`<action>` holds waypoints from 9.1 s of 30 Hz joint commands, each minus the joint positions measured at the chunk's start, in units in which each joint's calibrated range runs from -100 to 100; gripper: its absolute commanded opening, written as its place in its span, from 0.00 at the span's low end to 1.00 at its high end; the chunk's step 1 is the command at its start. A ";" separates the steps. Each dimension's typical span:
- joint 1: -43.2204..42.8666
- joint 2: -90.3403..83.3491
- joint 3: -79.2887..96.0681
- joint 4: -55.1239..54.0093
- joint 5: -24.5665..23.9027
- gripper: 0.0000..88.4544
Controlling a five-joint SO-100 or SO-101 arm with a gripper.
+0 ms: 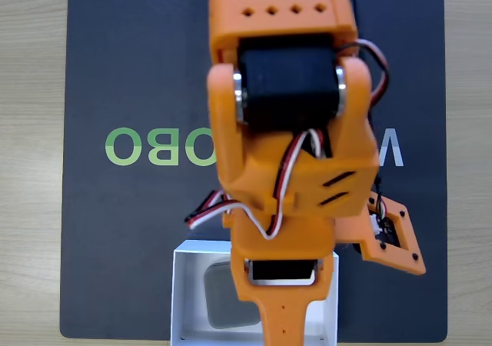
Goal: Grab the usb to bin
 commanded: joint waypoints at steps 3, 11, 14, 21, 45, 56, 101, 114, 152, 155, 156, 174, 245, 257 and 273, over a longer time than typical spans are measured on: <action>1.00 -17.39 6.30 1.39 -0.29 0.53; 2.68 -45.02 33.13 1.65 -0.35 0.07; 2.26 -54.86 45.15 1.65 -0.35 0.02; 2.18 -75.71 71.61 2.18 -0.35 0.02; -1.61 -143.54 146.50 -5.59 0.29 0.02; -0.94 -144.39 145.42 2.00 1.18 0.02; -1.11 -144.39 145.33 2.00 1.34 0.02; -1.11 -144.39 145.33 2.00 1.34 0.02; -1.11 -144.39 145.33 2.00 1.34 0.02; -1.11 -144.39 145.33 2.00 1.34 0.02; -1.11 -144.39 145.33 2.00 1.34 0.02; -1.11 -144.39 145.33 2.00 1.34 0.02; -1.11 -144.39 145.33 2.00 1.34 0.02; -1.11 -144.39 145.33 2.00 1.34 0.02; -1.11 -144.39 145.33 2.00 1.34 0.02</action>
